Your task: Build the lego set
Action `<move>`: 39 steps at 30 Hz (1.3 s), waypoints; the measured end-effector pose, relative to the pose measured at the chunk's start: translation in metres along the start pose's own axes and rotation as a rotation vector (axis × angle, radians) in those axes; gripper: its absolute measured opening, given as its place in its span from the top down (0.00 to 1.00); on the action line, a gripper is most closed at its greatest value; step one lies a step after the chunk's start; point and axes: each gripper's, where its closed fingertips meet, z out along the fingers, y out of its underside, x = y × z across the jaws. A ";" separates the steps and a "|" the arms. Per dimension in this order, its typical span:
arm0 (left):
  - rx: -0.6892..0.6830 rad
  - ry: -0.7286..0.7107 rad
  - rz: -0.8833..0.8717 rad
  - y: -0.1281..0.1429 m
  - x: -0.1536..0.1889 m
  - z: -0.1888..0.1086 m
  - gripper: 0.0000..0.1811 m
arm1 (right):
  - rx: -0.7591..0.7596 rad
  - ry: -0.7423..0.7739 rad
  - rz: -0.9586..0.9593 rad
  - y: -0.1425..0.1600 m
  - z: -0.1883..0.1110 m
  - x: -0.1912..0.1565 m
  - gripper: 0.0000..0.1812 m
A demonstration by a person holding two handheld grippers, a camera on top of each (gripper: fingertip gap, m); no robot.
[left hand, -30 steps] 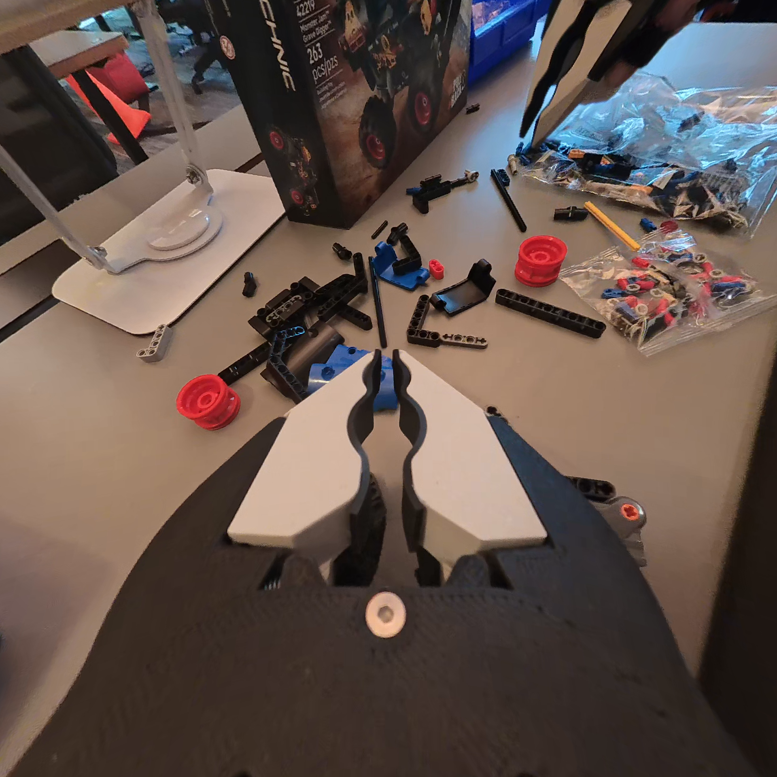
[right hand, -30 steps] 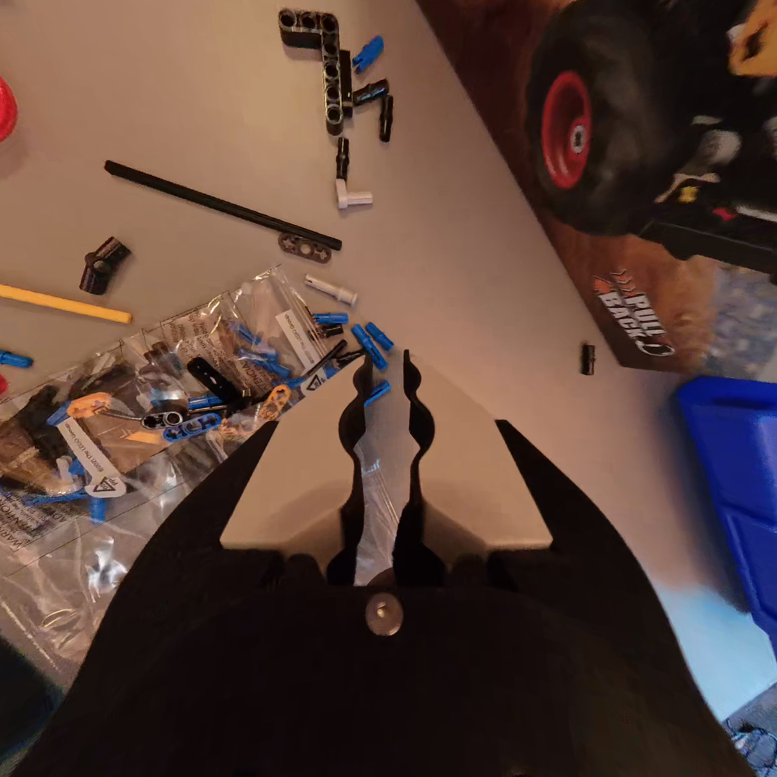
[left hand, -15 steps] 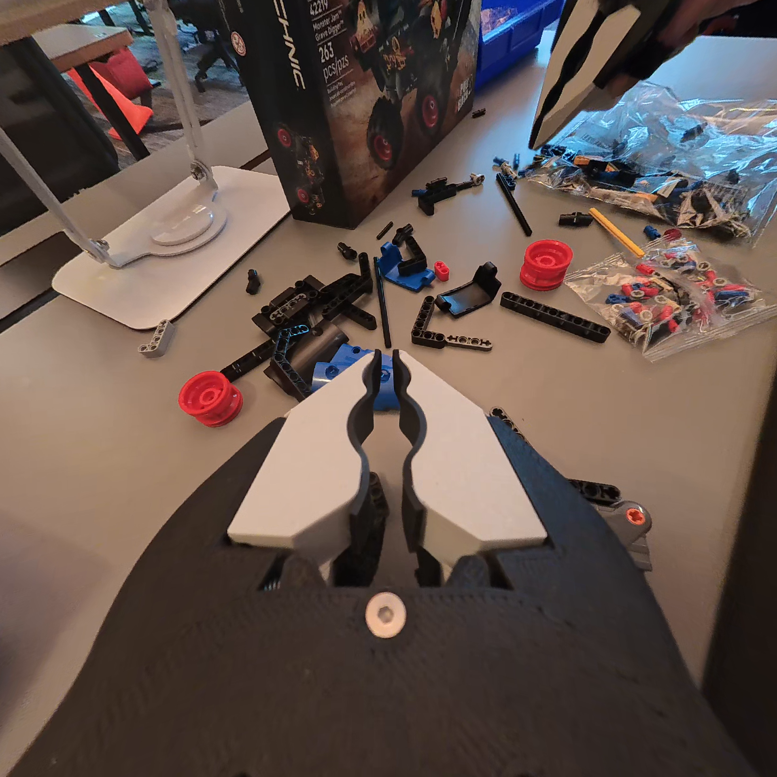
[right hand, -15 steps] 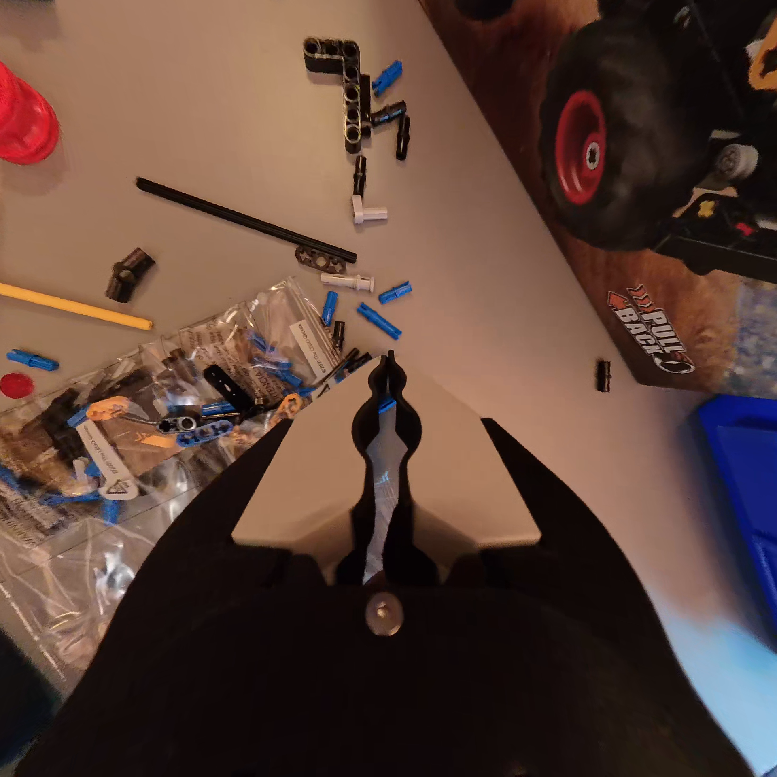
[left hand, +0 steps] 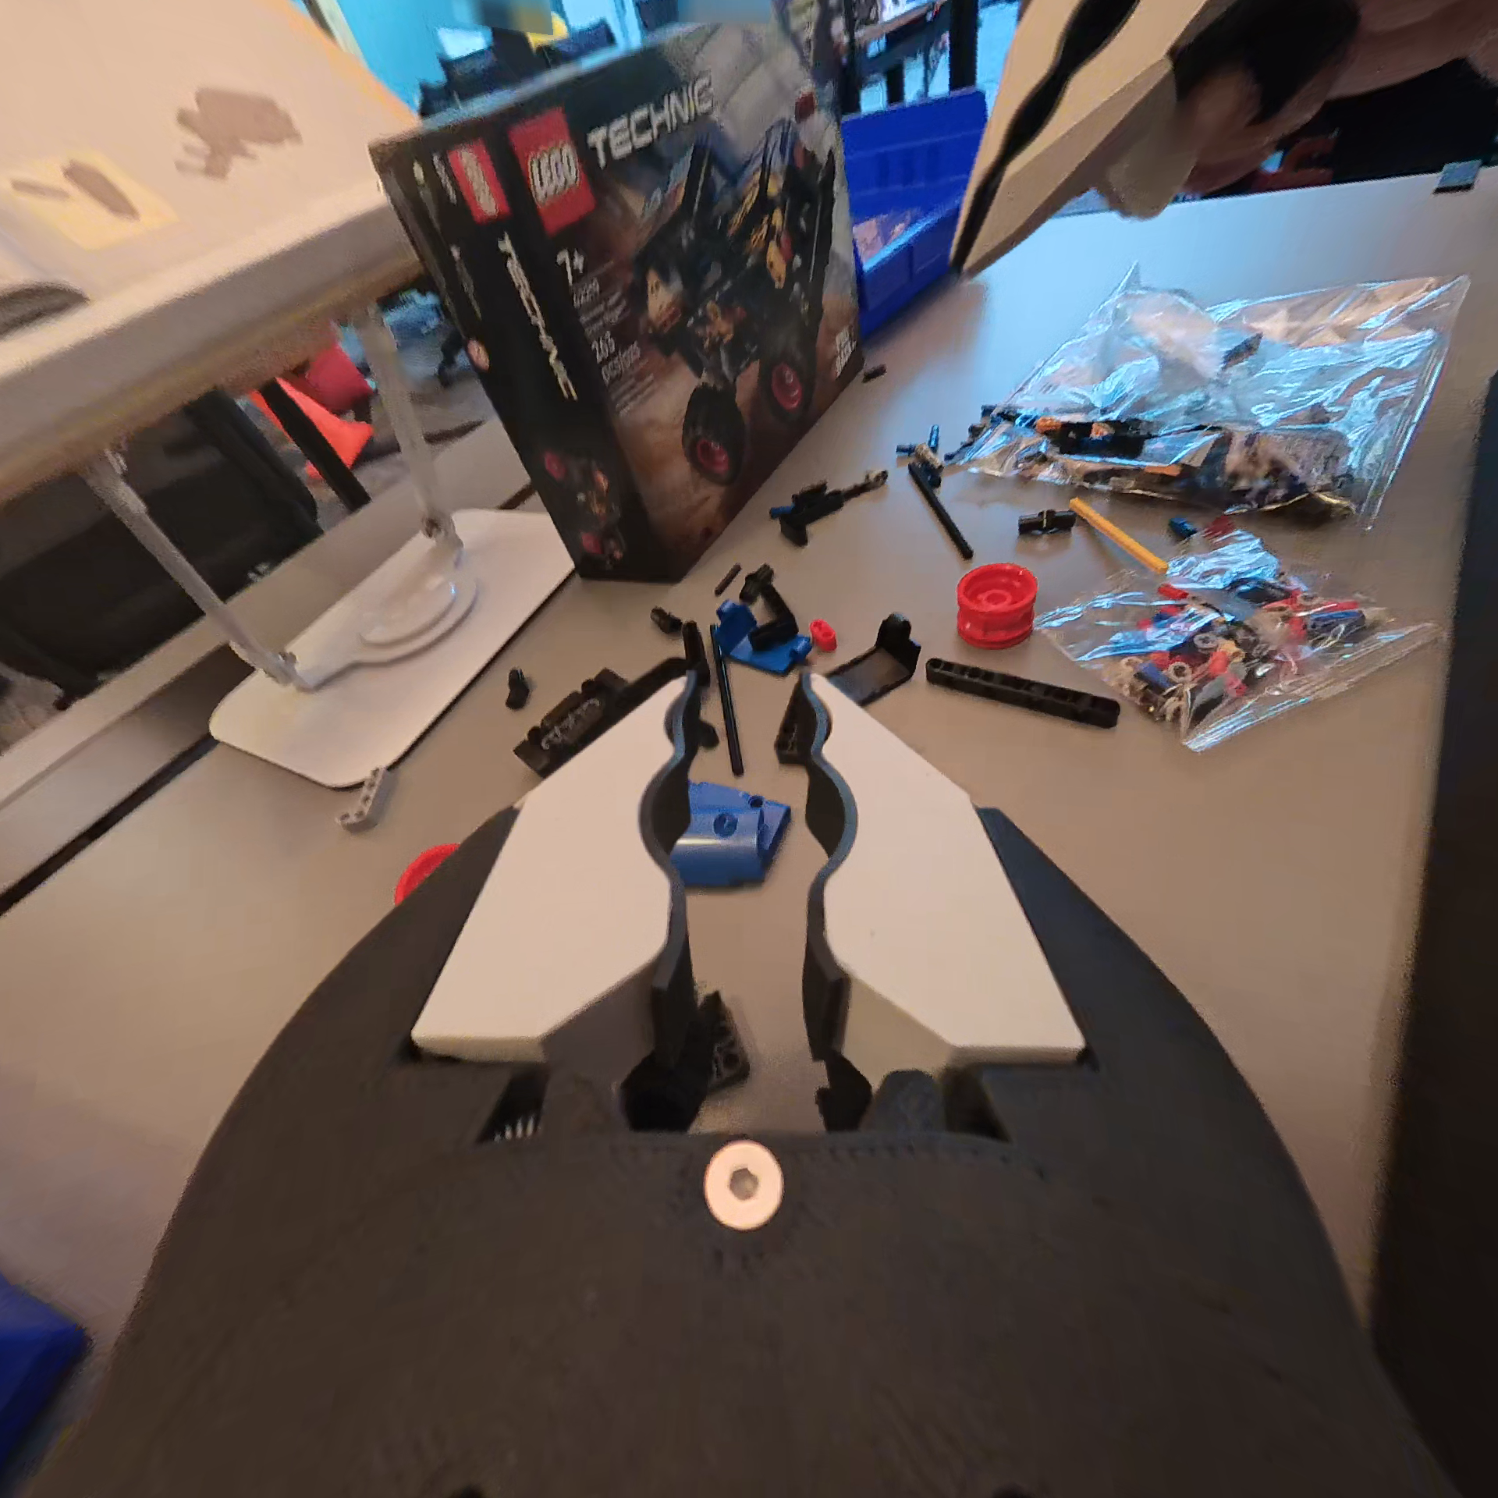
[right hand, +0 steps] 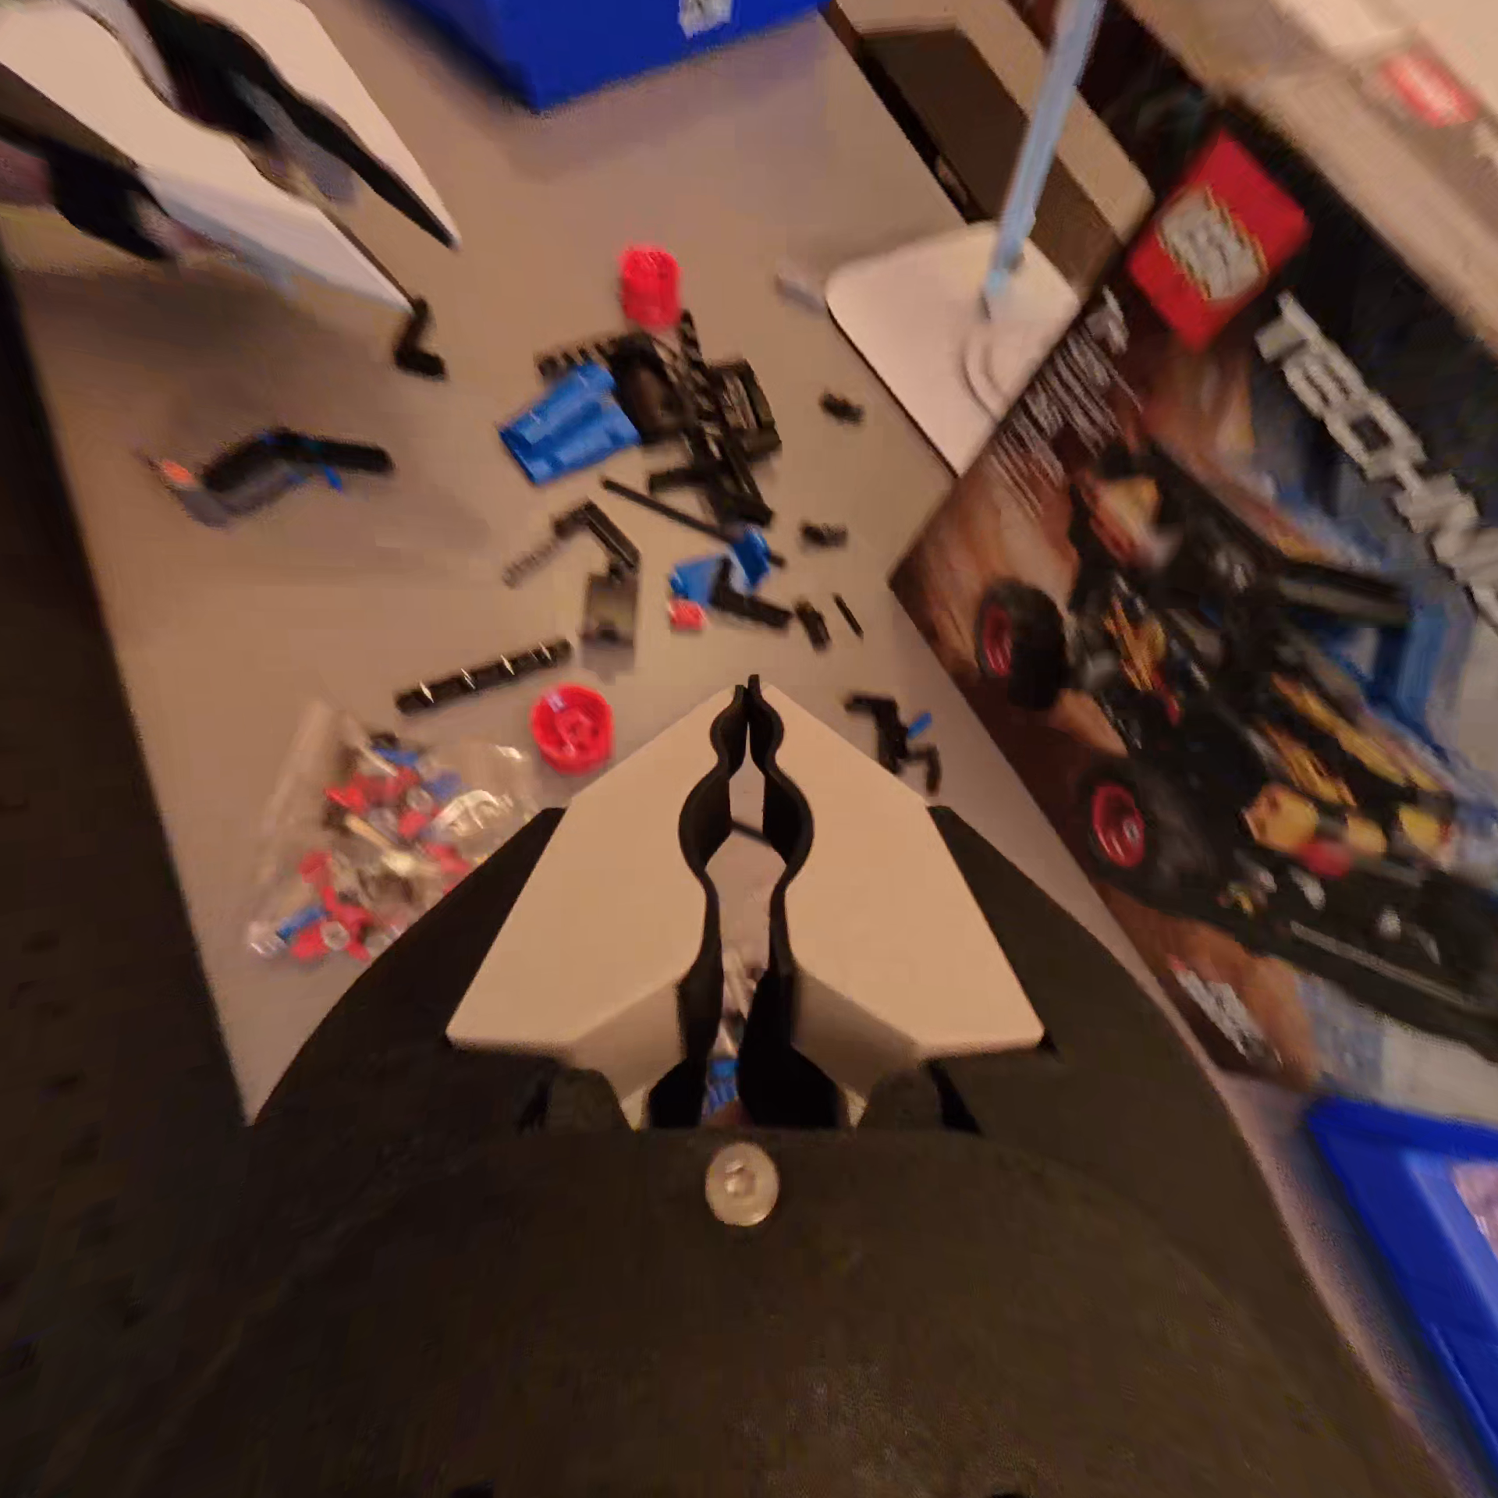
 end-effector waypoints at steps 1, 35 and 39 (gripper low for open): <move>0.018 -0.005 0.019 -0.004 0.001 -0.001 0.88 | 0.033 -0.014 -0.011 -0.013 0.004 -0.010 1.00; 0.056 -0.057 0.309 -0.022 0.022 0.006 0.90 | -0.443 0.036 0.208 0.144 -0.029 0.074 0.91; 0.043 -0.064 0.297 -0.017 0.017 0.007 0.90 | -0.490 0.038 0.251 0.165 -0.014 0.077 0.88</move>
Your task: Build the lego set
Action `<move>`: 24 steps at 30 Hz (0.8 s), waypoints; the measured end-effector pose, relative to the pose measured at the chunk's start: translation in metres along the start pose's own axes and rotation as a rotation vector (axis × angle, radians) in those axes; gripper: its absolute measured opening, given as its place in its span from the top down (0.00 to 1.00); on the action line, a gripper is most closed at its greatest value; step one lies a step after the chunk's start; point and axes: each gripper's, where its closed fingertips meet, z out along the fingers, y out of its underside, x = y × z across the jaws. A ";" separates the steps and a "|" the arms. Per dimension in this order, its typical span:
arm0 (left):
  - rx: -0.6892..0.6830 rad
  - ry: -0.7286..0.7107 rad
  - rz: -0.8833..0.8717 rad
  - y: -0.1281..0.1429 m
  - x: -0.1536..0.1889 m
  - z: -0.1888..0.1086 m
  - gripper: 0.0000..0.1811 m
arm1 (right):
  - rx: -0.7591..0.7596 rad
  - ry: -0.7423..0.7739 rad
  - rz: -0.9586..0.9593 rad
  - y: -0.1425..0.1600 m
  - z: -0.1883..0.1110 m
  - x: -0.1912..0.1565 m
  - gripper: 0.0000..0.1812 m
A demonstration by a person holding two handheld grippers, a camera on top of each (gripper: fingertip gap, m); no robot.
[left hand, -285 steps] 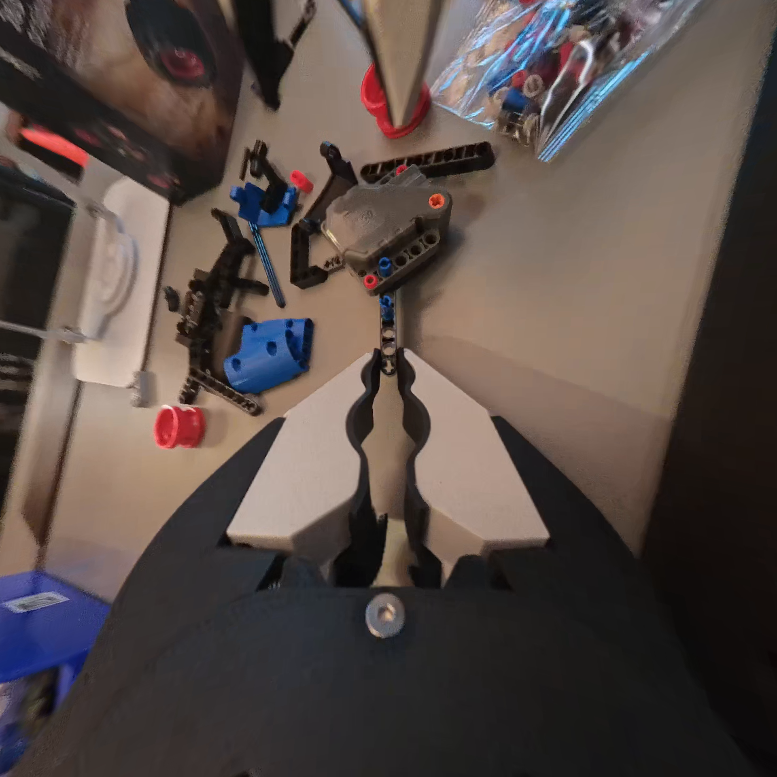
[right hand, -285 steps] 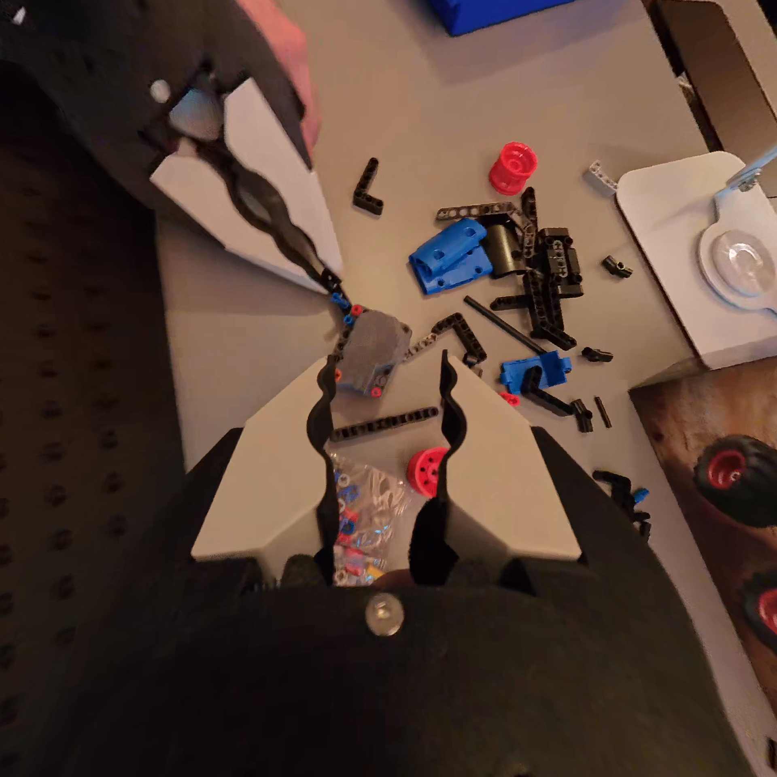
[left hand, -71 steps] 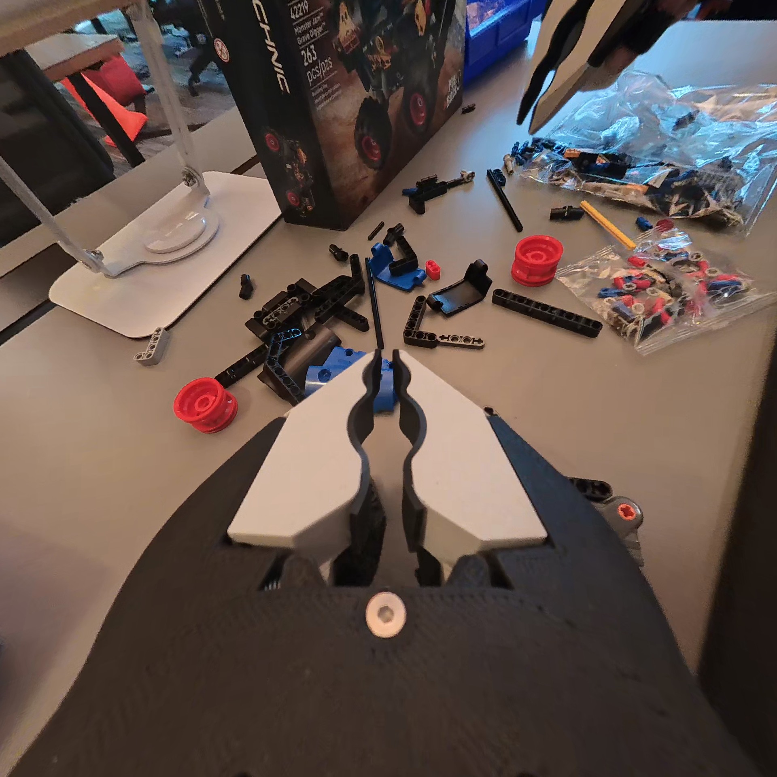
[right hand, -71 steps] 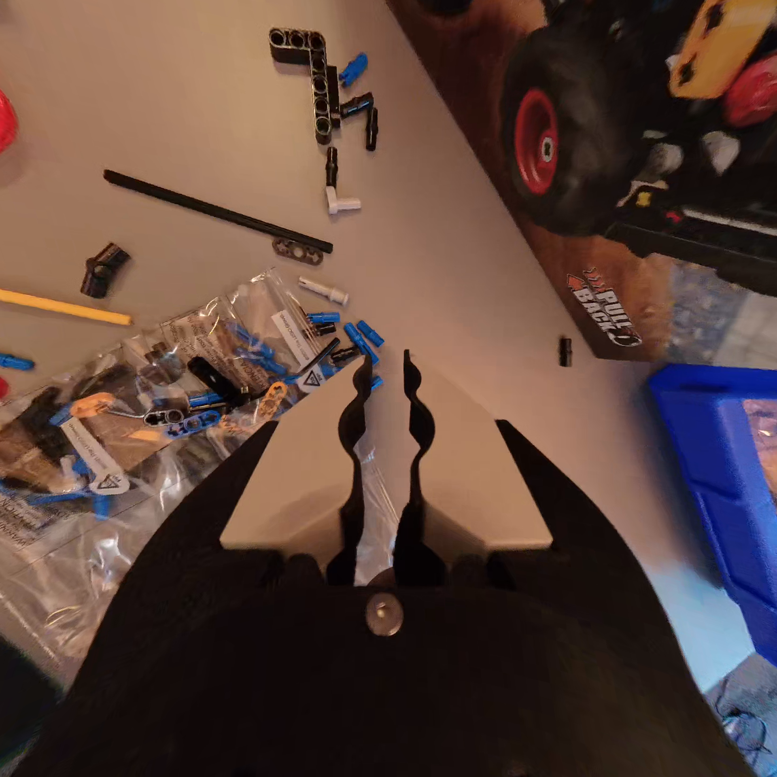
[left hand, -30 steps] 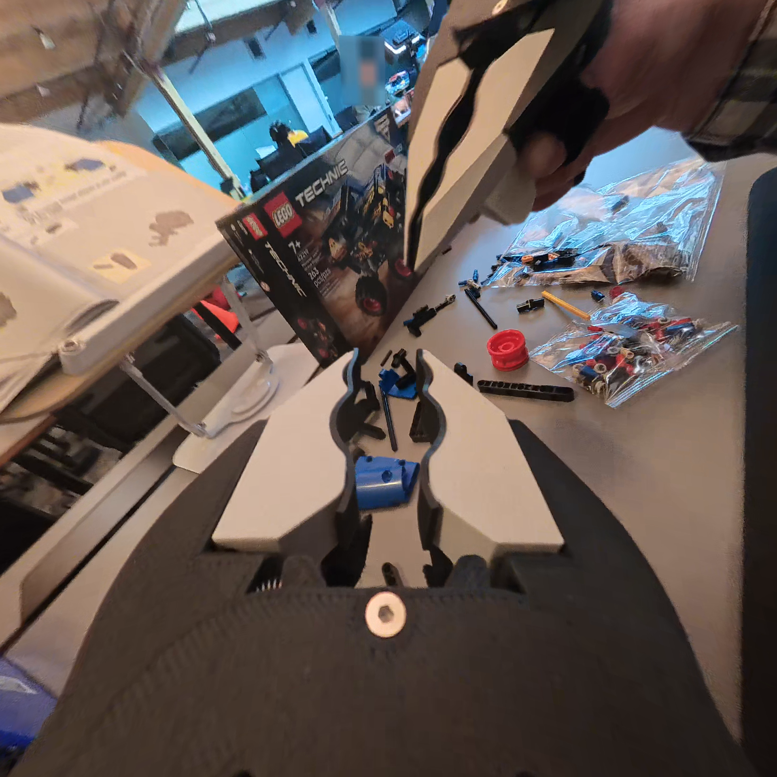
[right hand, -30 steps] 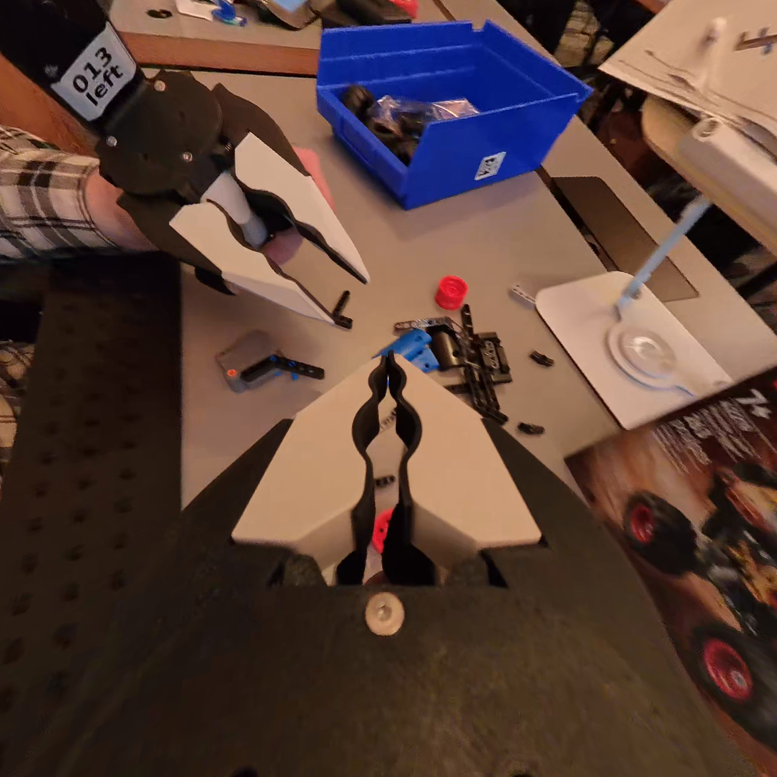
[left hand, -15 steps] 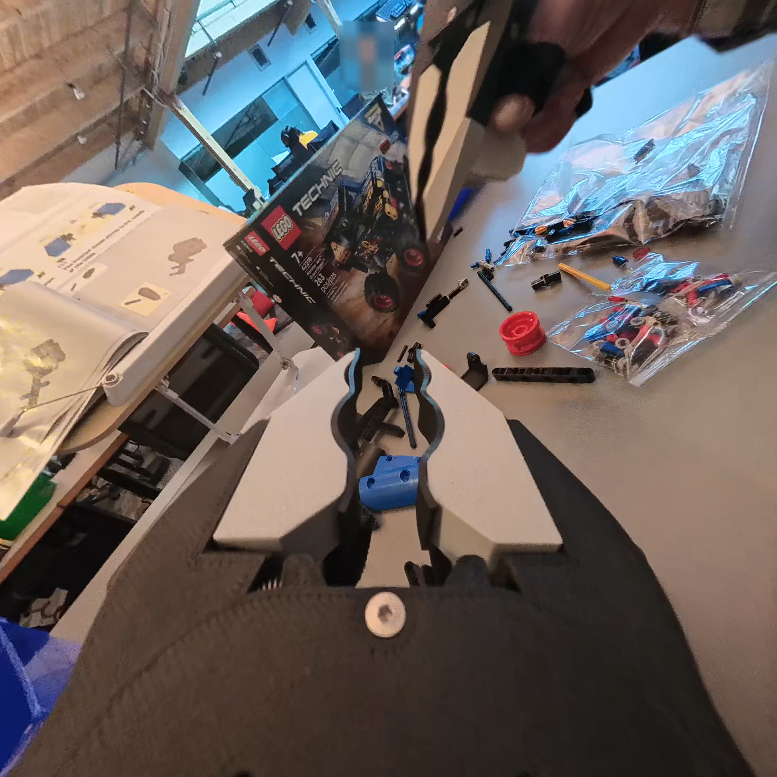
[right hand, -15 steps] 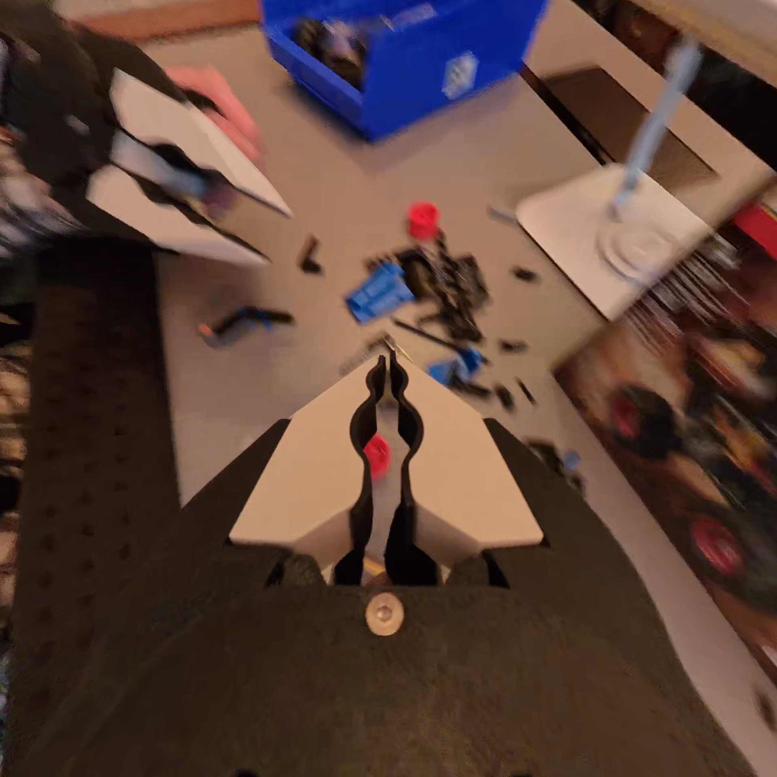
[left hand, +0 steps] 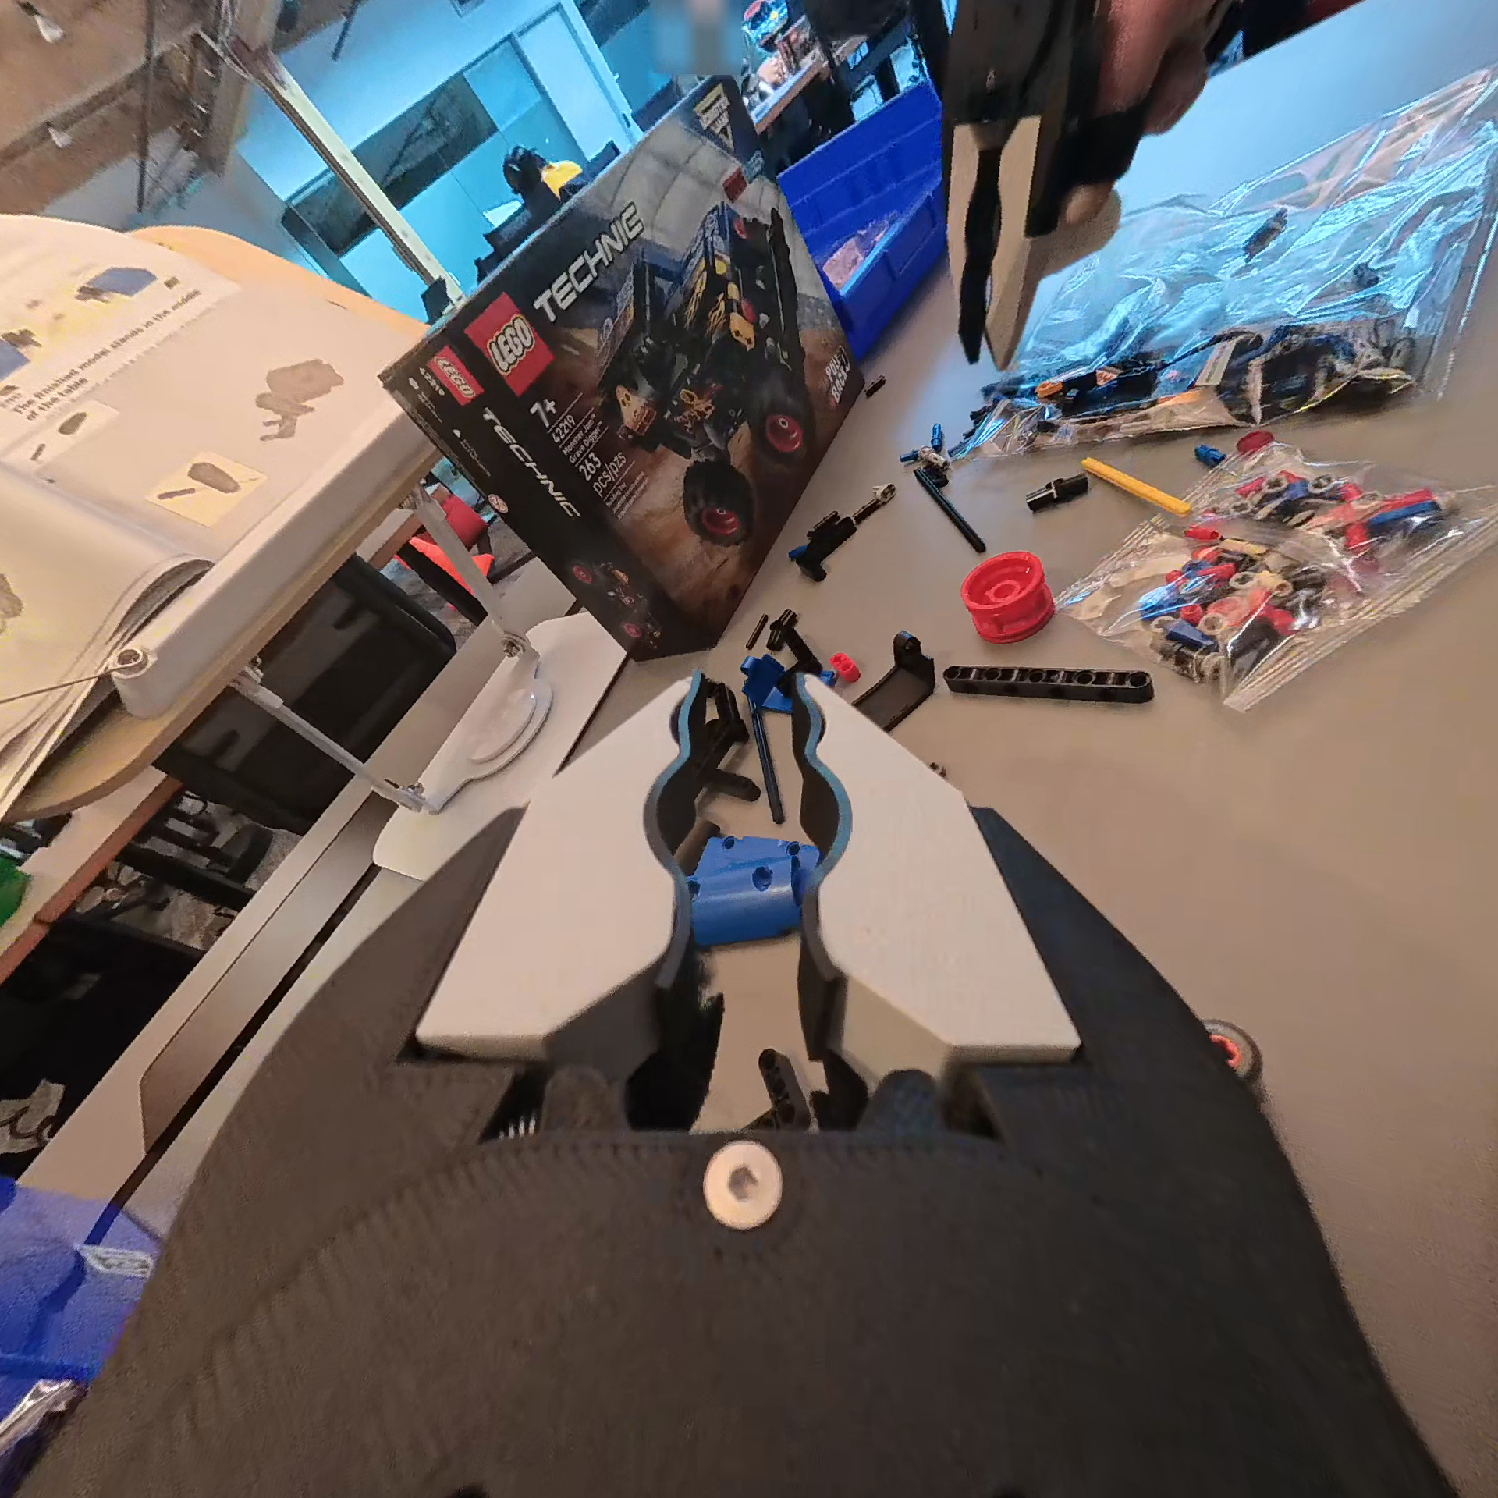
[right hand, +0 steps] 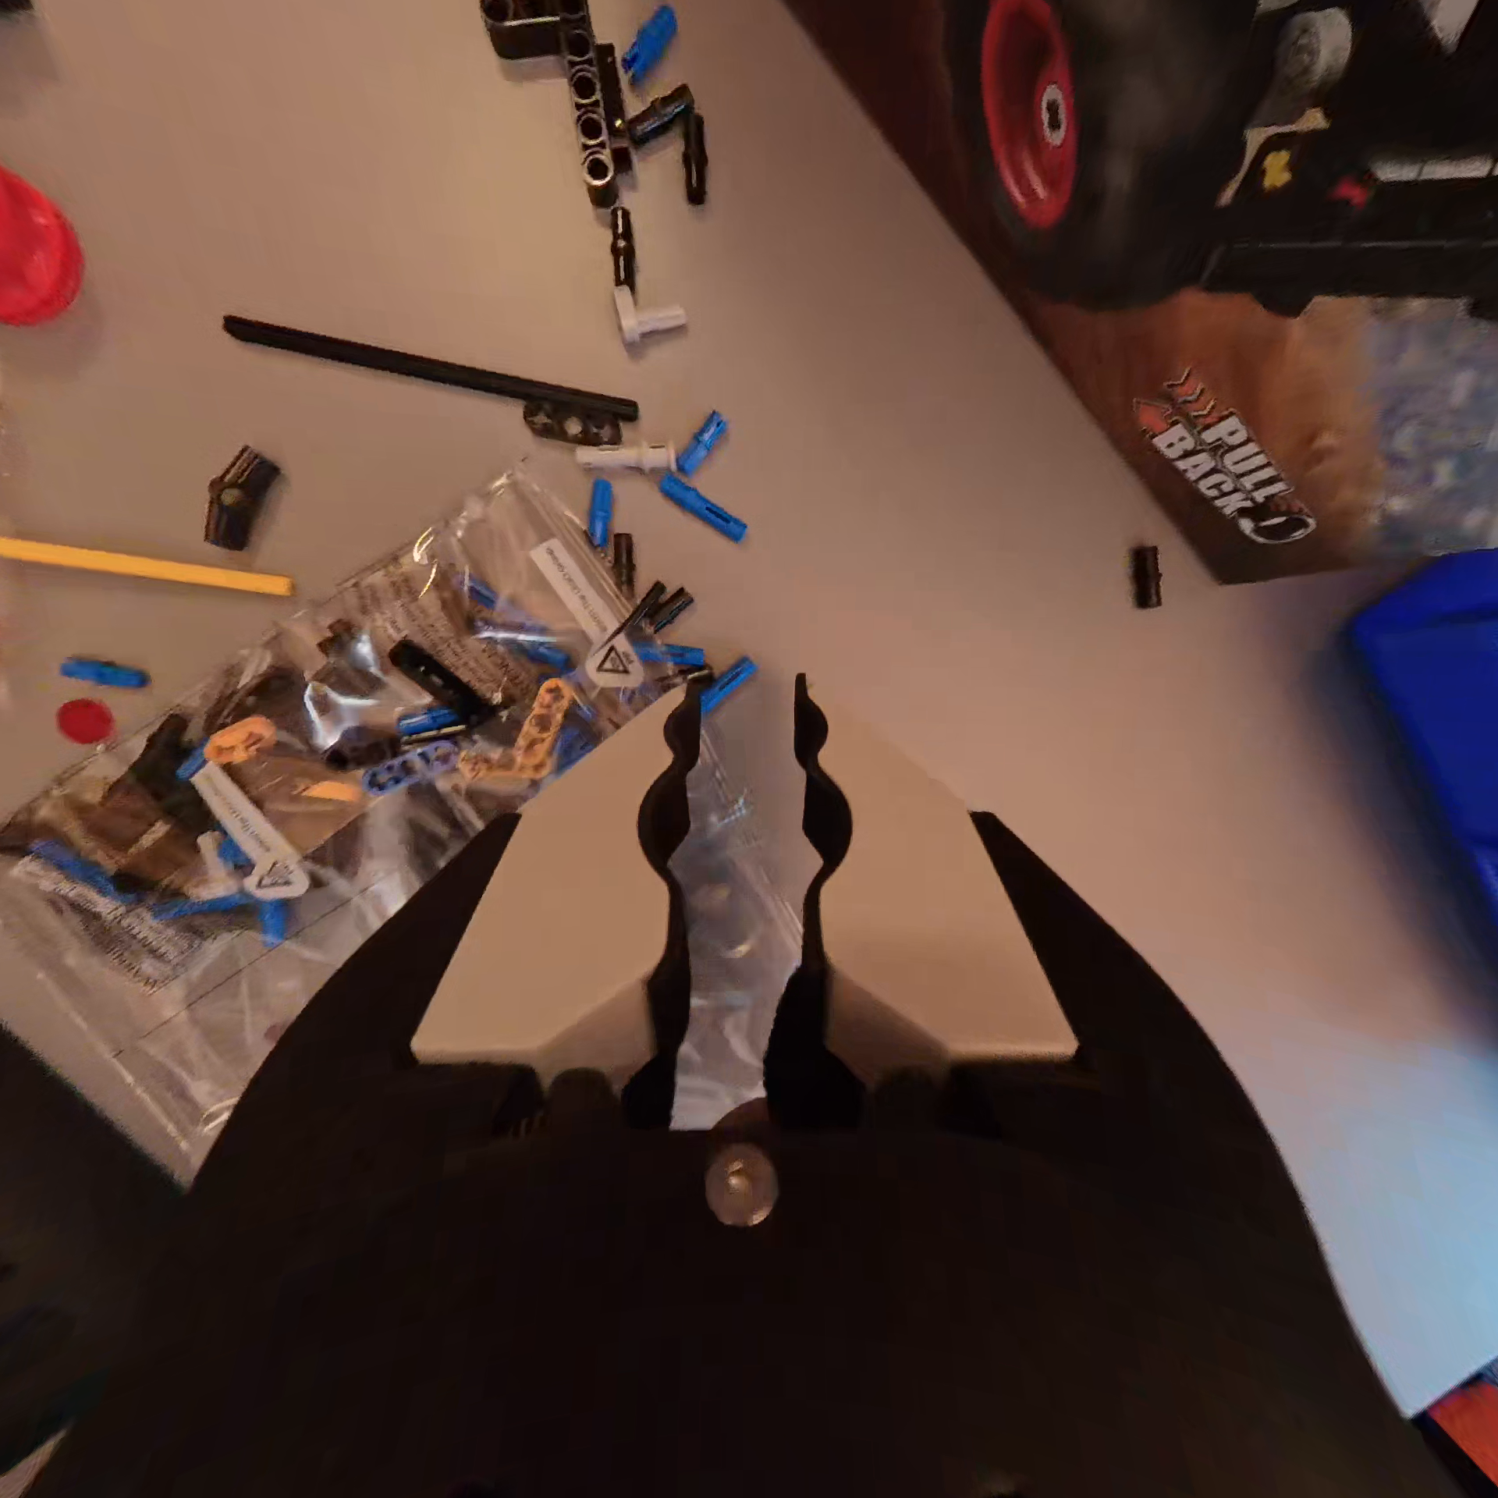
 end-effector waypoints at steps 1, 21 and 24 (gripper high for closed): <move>-0.001 0.000 -0.006 0.001 0.000 0.000 0.90 | 0.040 0.003 0.002 -0.007 0.001 0.001 0.90; -0.017 0.008 -0.015 0.007 0.000 -0.019 0.90 | 0.114 -0.181 -0.223 -0.036 0.029 -0.014 0.99; -0.010 0.000 -0.016 0.005 -0.002 -0.020 0.90 | 0.187 -0.171 -0.214 -0.045 0.015 -0.022 0.99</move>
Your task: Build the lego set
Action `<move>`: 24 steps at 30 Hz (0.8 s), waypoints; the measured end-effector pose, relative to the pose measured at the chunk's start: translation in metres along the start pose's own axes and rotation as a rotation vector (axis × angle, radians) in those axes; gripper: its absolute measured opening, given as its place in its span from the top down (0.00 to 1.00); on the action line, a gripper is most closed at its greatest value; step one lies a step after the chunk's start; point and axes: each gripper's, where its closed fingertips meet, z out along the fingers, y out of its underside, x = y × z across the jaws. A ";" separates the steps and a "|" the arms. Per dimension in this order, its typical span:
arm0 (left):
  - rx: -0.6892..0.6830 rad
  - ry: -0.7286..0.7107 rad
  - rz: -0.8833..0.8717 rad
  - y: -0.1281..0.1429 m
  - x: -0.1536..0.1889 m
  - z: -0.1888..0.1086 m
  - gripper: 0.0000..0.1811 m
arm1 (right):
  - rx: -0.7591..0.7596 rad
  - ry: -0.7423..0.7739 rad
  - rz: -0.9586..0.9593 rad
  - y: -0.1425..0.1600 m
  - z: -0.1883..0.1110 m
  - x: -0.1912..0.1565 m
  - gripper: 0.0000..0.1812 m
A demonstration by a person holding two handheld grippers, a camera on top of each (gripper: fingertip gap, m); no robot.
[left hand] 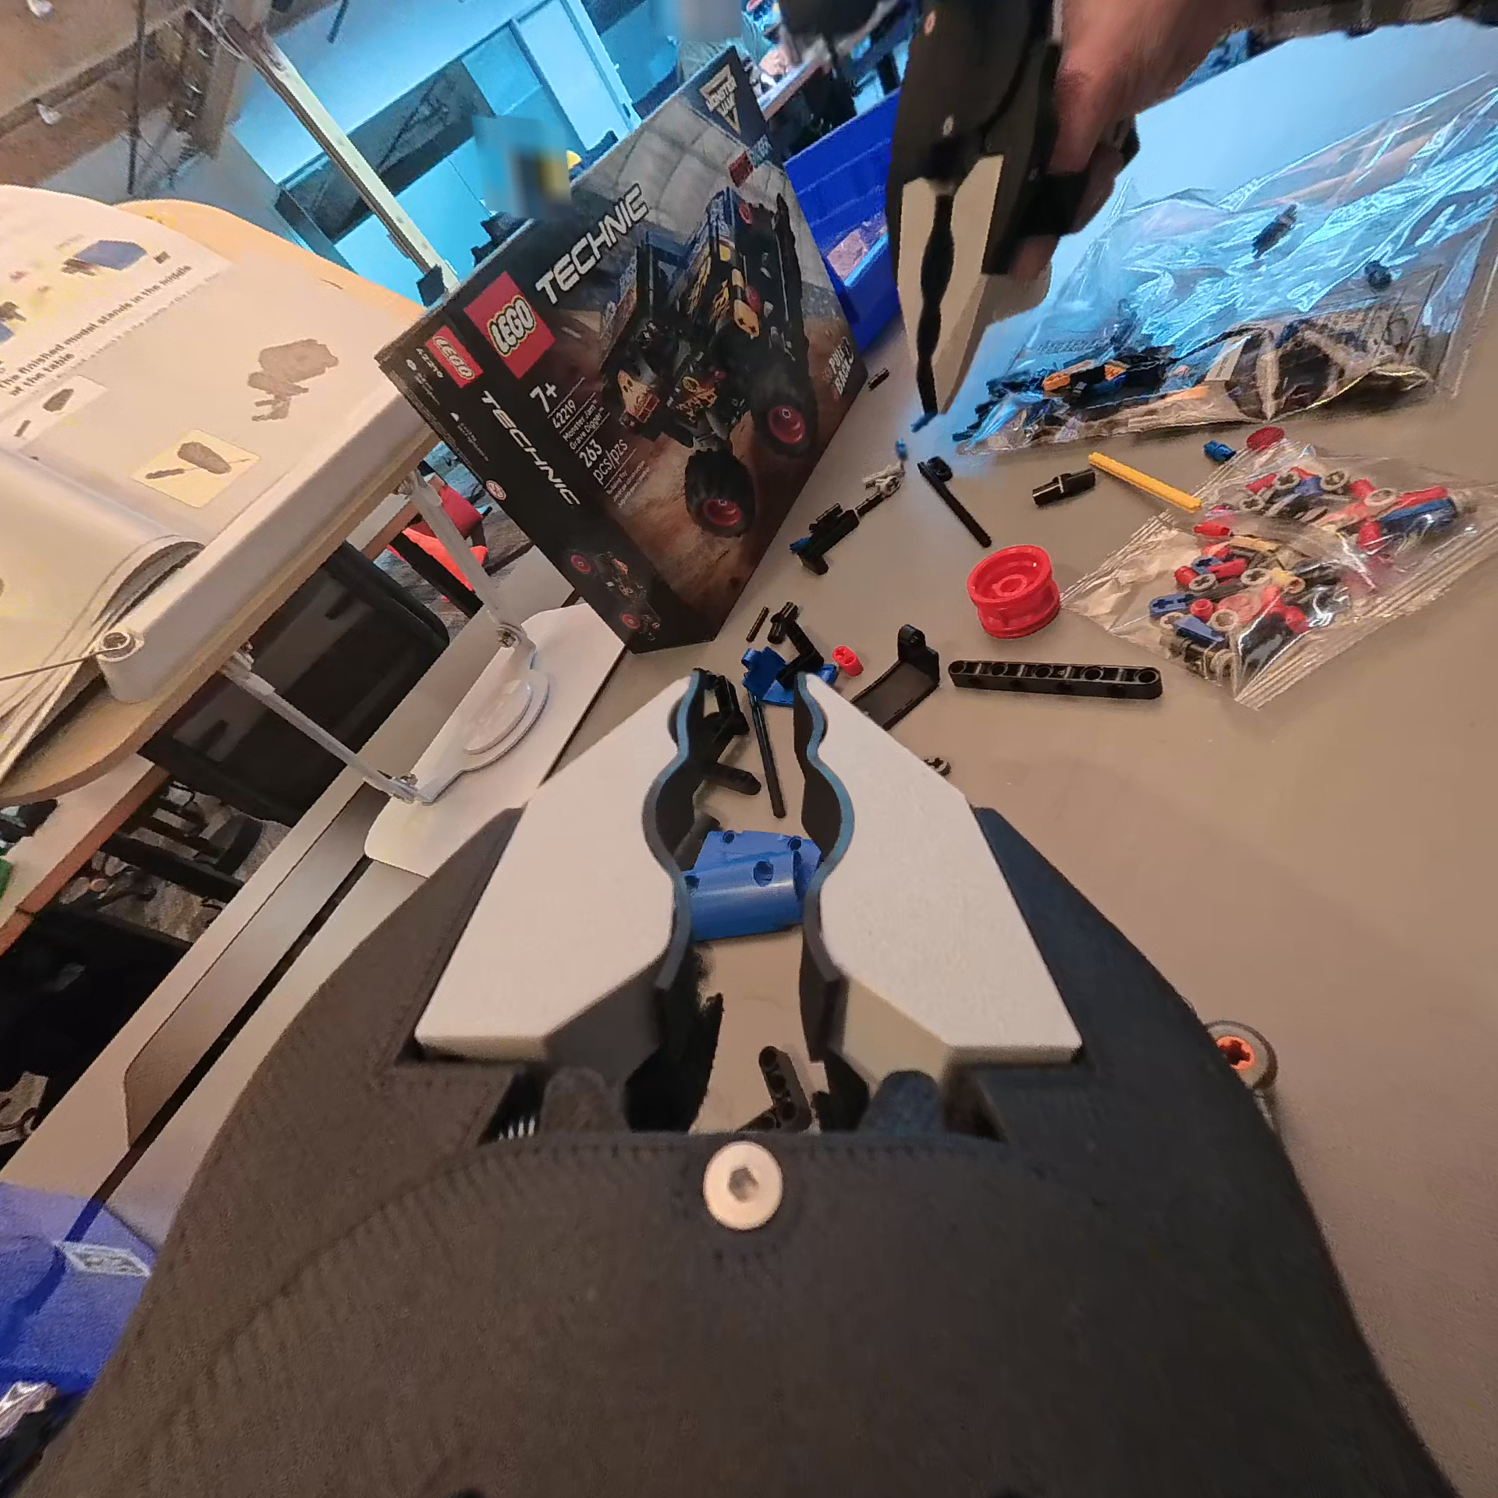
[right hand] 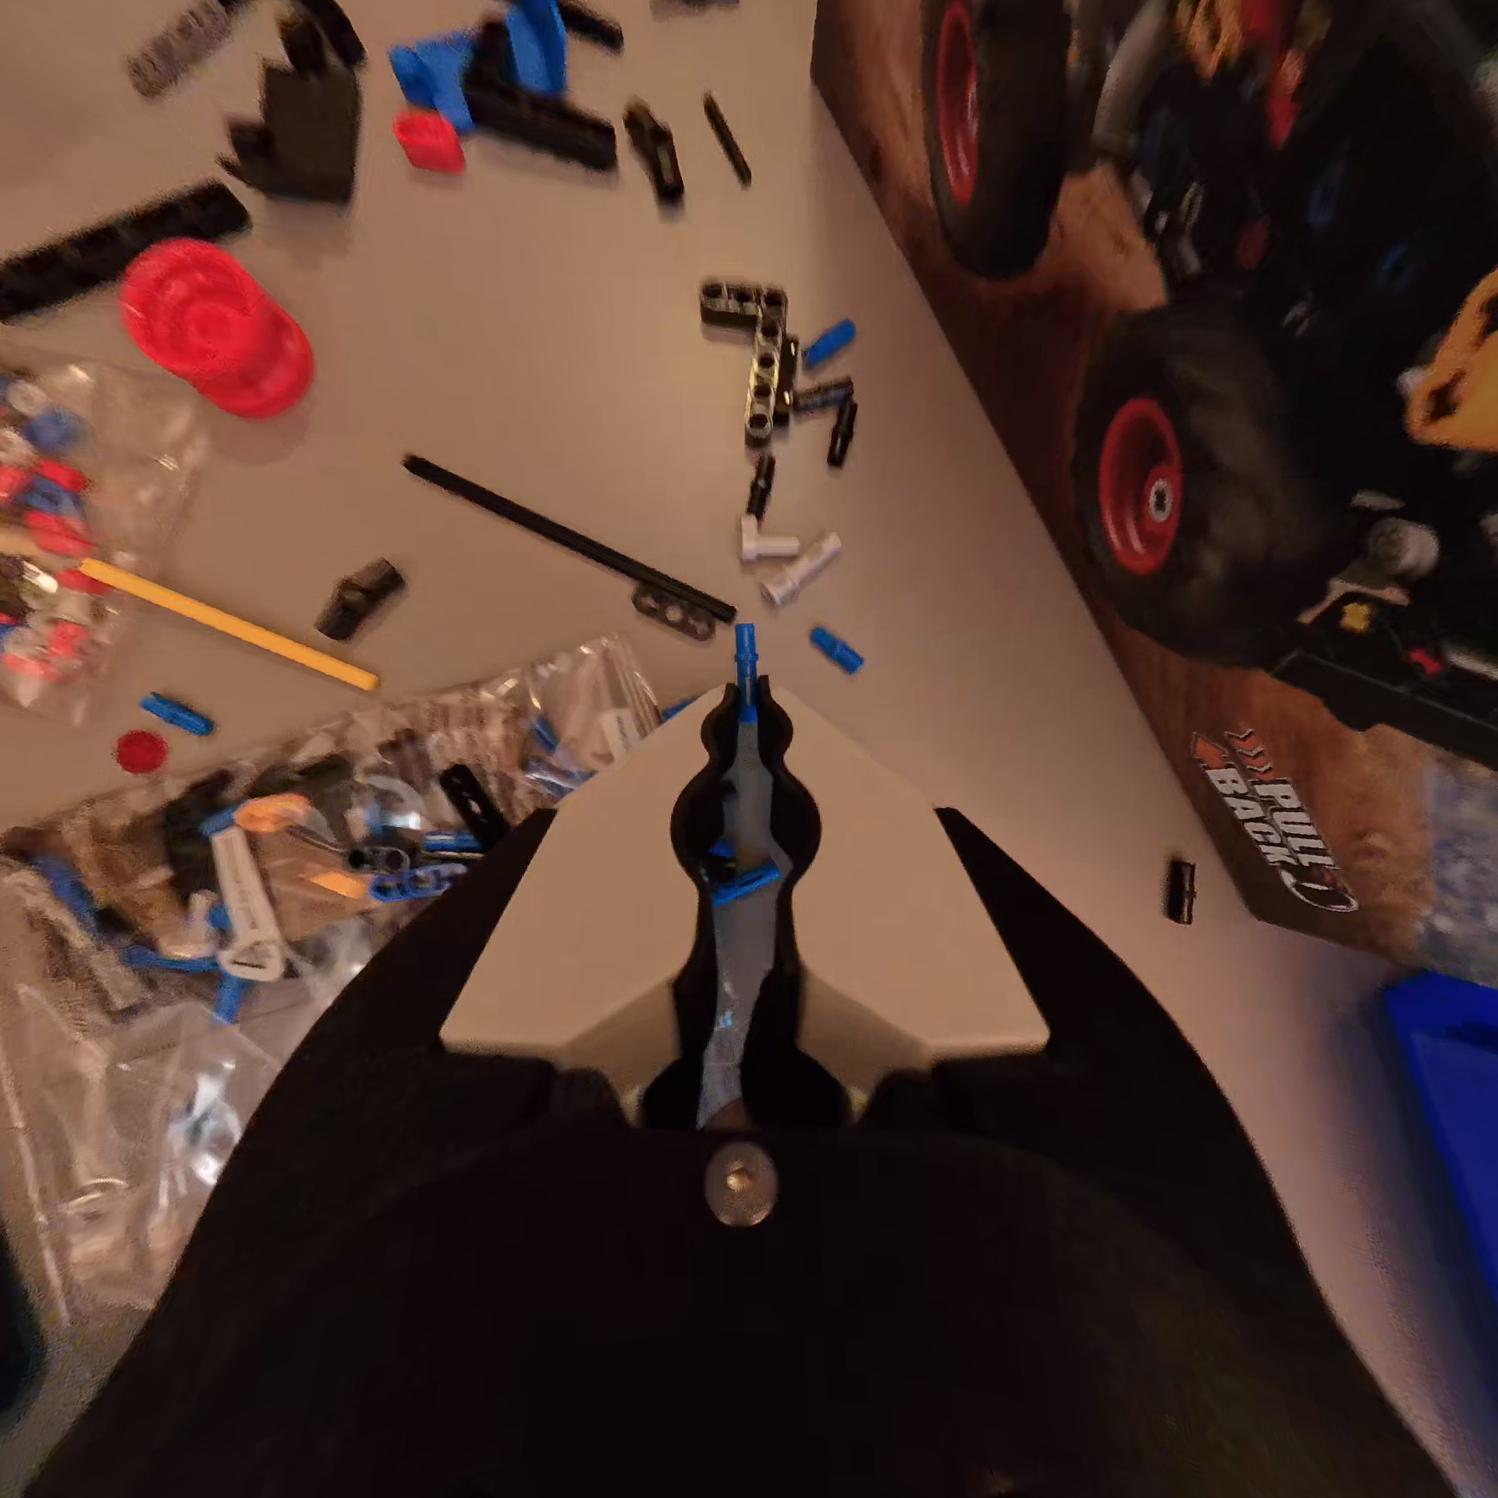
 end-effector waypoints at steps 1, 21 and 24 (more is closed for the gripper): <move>0.001 0.000 0.001 0.000 0.000 0.000 0.89 | 0.031 0.006 -0.002 -0.007 -0.005 -0.004 0.99; 0.084 -0.114 0.174 -0.030 -0.004 -0.004 0.86 | 0.408 -0.307 -0.141 -0.193 -0.002 -0.163 0.99; 0.089 -0.113 0.189 -0.033 -0.002 -0.003 0.86 | 0.405 -0.327 -0.146 -0.195 0.000 -0.170 0.99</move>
